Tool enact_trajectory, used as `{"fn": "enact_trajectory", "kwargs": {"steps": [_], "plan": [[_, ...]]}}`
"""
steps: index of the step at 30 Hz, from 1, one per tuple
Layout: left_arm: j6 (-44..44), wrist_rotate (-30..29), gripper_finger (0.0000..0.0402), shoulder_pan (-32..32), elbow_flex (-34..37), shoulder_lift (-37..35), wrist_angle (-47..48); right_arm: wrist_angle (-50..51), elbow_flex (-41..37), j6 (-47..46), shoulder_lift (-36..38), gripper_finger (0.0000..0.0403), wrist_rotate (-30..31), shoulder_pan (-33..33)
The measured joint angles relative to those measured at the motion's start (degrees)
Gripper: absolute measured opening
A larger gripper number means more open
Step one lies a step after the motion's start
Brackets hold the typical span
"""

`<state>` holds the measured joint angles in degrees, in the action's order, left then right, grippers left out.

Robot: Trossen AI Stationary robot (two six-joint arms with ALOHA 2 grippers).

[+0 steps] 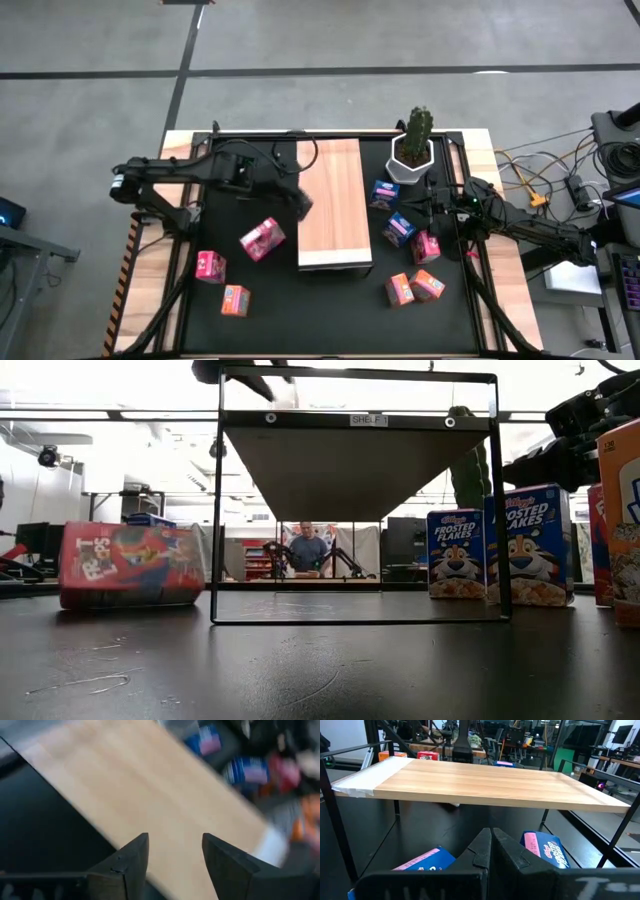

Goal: Stack cereal on shelf
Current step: Put the top left red cereal box on the shelf

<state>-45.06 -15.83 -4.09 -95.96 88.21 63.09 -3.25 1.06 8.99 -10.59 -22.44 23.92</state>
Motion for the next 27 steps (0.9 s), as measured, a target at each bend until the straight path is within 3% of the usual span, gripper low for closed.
{"fn": "enact_trajectory", "kwargs": {"steps": [5, 11, 22, 27], "plan": [[-2.7, 0.9, 0.0183, -6.8, 0.5, 0.0, 11.4, 0.0, 0.0, 0.0, 0.0, 0.0009, 0.0, 0.0], [-9.2, -1.7, 0.0236, -13.0, 6.0, -0.1, 12.5, 0.0, 0.0, -0.7, 0.0, 0.0009, 0.0, 0.0], [-15.6, 3.7, 0.0312, -12.7, 25.9, -0.2, 10.7, 0.0, 0.0, -2.4, 0.0, 0.0009, 0.0, 0.0], [-13.9, 3.5, 0.0327, -13.2, 29.1, -0.4, 10.5, 0.0, 0.0, -2.8, 0.0, 0.0009, 0.0, 0.0]]}}
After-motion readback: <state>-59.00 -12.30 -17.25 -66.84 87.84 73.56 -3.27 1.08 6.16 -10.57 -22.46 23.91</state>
